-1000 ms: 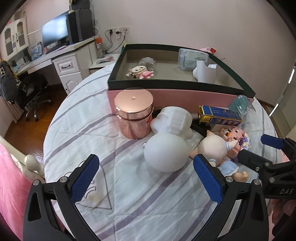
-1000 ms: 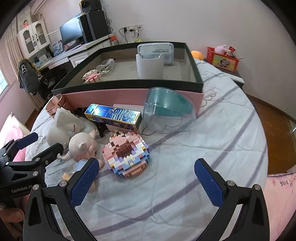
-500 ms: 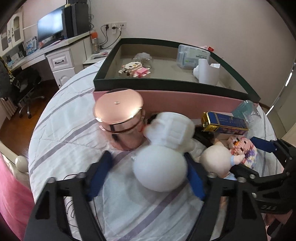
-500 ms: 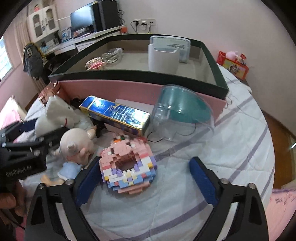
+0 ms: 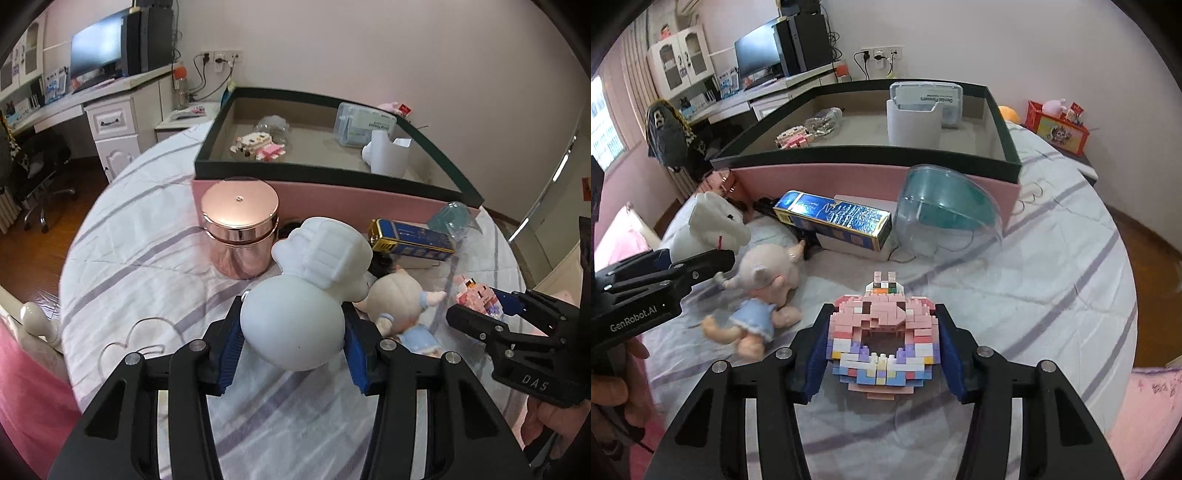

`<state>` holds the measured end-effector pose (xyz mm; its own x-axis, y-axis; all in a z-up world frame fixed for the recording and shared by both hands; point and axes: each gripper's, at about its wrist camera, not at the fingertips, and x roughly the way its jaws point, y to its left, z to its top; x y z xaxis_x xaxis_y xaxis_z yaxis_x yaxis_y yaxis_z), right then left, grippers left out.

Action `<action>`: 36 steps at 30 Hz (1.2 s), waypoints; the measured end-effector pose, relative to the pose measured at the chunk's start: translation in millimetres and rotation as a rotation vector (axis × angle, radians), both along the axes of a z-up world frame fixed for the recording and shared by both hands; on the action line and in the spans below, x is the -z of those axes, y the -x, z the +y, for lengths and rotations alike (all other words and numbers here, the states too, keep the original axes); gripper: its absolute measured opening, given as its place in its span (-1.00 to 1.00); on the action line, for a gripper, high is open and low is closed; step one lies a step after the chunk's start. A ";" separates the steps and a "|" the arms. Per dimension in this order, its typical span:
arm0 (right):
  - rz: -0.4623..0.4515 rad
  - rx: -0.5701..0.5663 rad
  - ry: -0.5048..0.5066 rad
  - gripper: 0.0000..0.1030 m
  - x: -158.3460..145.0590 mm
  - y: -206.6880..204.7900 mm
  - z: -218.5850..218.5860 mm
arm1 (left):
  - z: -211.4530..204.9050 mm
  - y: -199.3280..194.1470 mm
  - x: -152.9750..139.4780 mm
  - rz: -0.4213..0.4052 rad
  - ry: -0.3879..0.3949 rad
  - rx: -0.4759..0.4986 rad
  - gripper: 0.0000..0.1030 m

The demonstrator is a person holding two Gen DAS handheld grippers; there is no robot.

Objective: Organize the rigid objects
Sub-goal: 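Place the white figure and block donut into the tray, opening both grippers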

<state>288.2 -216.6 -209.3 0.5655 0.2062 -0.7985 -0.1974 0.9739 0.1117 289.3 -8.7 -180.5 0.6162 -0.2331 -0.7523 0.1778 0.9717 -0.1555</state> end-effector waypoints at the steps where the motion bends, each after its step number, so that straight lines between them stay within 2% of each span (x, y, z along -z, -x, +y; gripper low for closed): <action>1: -0.004 0.000 -0.005 0.03 -2.6 2.5 -0.8 | 1.1 2.8 -2.9 -0.007 -0.001 -0.001 -0.05; 7: -0.024 -0.006 -0.036 0.03 -20.8 9.5 0.5 | 9.1 17.4 -26.8 -0.053 0.005 -0.011 -0.05; 14: -0.085 -0.035 -0.076 0.03 -57.8 3.7 10.1 | 11.4 16.8 -60.1 -0.119 0.001 -0.011 -0.05; 19: -0.141 -0.043 -0.071 0.03 -85.4 -22.8 14.4 | 4.4 -5.0 -85.6 -0.175 -0.005 0.003 -0.05; 23: -0.160 -0.024 -0.081 0.03 -100.2 -56.9 10.0 | -4.6 -32.1 -97.6 -0.194 0.019 0.017 -0.05; 28: -0.129 0.007 -0.075 0.03 -92.7 -97.1 4.0 | -24.2 -71.7 -95.0 -0.177 0.043 0.033 -0.05; 36: -0.052 0.055 -0.076 0.04 -58.3 -133.4 -10.2 | -46.1 -116.4 -65.6 -0.119 0.036 0.027 -0.05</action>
<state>421.6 -226.9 -151.0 0.6181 0.2321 -0.7511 -0.1512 0.9727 0.1762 405.6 -54.8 -114.9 0.6938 -0.2766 -0.6650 0.2234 0.9604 -0.1665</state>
